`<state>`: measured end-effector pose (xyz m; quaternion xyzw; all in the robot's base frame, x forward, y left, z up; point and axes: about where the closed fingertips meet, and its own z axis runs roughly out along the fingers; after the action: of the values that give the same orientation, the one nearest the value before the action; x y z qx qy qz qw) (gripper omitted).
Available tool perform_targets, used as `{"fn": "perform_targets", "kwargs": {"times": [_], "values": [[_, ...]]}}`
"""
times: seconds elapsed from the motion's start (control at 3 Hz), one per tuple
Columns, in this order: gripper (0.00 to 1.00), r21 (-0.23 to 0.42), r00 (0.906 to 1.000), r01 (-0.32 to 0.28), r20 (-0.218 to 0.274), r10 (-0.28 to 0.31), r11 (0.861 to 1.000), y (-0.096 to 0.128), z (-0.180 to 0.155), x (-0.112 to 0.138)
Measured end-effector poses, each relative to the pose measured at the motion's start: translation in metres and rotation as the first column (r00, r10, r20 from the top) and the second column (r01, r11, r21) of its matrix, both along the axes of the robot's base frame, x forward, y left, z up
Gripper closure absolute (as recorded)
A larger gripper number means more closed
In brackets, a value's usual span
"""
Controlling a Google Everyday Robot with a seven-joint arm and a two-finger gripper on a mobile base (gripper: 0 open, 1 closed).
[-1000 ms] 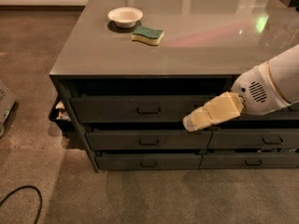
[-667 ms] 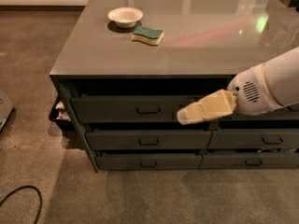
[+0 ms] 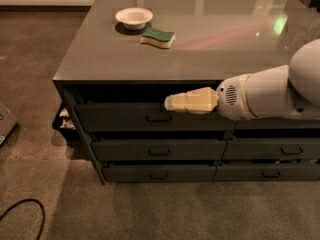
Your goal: Open top drawer
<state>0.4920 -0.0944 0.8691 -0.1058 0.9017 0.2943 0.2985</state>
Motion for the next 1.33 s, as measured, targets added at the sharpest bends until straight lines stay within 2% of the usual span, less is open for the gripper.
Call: {"fn": "perform_targets", "kwargs": {"times": [0.33, 0.67, 1.0, 1.33], "values": [[0.00, 0.148, 0.9987, 0.048, -0.022, -0.045, 0.988, 0.019, -0.017, 0.027], [0.00, 0.147, 0.9988, 0.047, -0.021, -0.045, 0.988, 0.019, -0.017, 0.027], [0.00, 0.116, 0.9956, 0.093, -0.006, -0.093, 0.989, 0.021, -0.019, 0.033], [0.00, 0.071, 0.9856, 0.162, 0.036, -0.165, 0.984, 0.020, -0.032, 0.053]]}}
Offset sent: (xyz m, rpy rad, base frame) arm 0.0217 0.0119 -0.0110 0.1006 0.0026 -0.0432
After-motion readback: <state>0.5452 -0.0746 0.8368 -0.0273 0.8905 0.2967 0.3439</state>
